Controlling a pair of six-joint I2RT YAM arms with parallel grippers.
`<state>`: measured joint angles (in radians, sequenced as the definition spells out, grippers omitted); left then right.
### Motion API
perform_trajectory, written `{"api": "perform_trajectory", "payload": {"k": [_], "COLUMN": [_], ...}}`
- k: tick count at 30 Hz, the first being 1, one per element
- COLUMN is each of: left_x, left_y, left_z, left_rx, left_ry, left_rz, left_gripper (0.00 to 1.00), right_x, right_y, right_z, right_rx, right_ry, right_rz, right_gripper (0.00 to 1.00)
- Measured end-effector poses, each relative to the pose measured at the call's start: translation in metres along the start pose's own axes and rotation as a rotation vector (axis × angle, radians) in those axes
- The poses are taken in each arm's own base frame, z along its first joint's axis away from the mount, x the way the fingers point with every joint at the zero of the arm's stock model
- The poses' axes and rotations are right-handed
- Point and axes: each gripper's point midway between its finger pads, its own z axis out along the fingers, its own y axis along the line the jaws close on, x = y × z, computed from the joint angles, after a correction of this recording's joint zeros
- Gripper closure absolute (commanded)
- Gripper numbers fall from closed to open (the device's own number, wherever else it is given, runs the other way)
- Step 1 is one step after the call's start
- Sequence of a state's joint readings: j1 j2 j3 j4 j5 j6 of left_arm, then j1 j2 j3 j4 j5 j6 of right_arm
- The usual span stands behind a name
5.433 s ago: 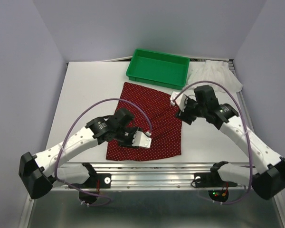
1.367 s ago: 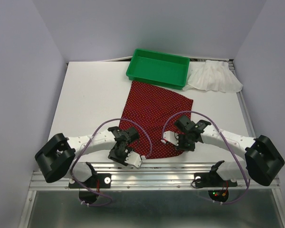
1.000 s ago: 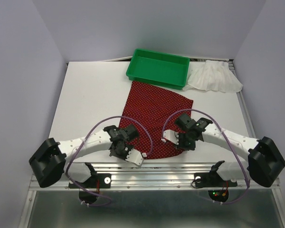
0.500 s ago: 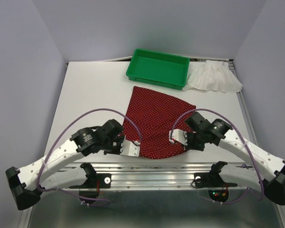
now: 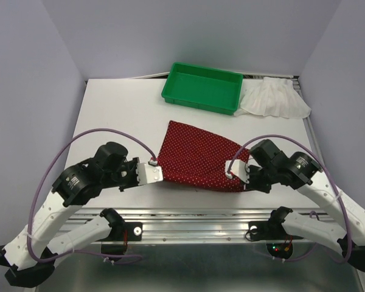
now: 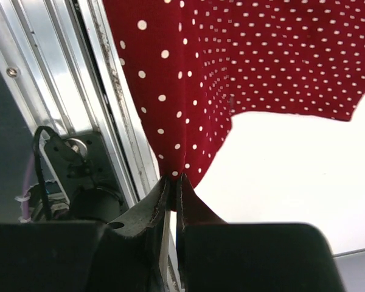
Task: Fold and stack the skirts
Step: Fold the skirt
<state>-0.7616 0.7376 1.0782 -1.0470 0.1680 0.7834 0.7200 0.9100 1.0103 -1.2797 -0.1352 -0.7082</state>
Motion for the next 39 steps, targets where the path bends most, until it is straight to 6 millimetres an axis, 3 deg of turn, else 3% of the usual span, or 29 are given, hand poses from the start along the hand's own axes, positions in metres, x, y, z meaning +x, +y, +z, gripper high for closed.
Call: {"api": "perform_trajectory", "payload": {"k": [4, 9, 15, 18, 23, 29, 39], "left_x": [-0.011, -0.012, -0.011, -0.004, 0.017, 0.037, 0.05], "left_y": [0.005, 0.012, 0.044, 0.066, 0.098, 0.125, 0.165], "left_z": [-0.016, -0.013, 0.024, 0.052, 0.081, 0.11, 0.163], "left_rx": [-0.015, -0.035, -0.091, -0.118, -0.137, -0.125, -0.083], "left_ry": [-0.042, -0.028, 0.052, 0.104, 0.155, 0.167, 0.179], "left_rz": [-0.038, -0.066, -0.083, -0.102, -0.145, -0.172, -0.215], "left_gripper": [1.0, 1.0, 1.0, 1.0, 1.0, 1.0, 1.0], "right_x": [-0.012, -0.014, -0.001, 0.003, 0.014, 0.016, 0.018], "right_y": [0.002, 0.002, 0.006, 0.004, -0.019, -0.065, -0.108], "right_z": [-0.012, -0.007, 0.02, 0.028, 0.036, 0.051, 0.085], "right_rx": [-0.015, -0.04, -0.113, -0.136, -0.162, -0.208, -0.323], "right_ry": [-0.034, -0.022, 0.07, 0.091, 0.09, 0.066, 0.055], "right_rz": [0.037, 0.045, 0.055, 0.069, 0.128, 0.196, 0.215], "right_gripper": [0.99, 0.99, 0.99, 0.99, 0.99, 0.97, 0.96]}}
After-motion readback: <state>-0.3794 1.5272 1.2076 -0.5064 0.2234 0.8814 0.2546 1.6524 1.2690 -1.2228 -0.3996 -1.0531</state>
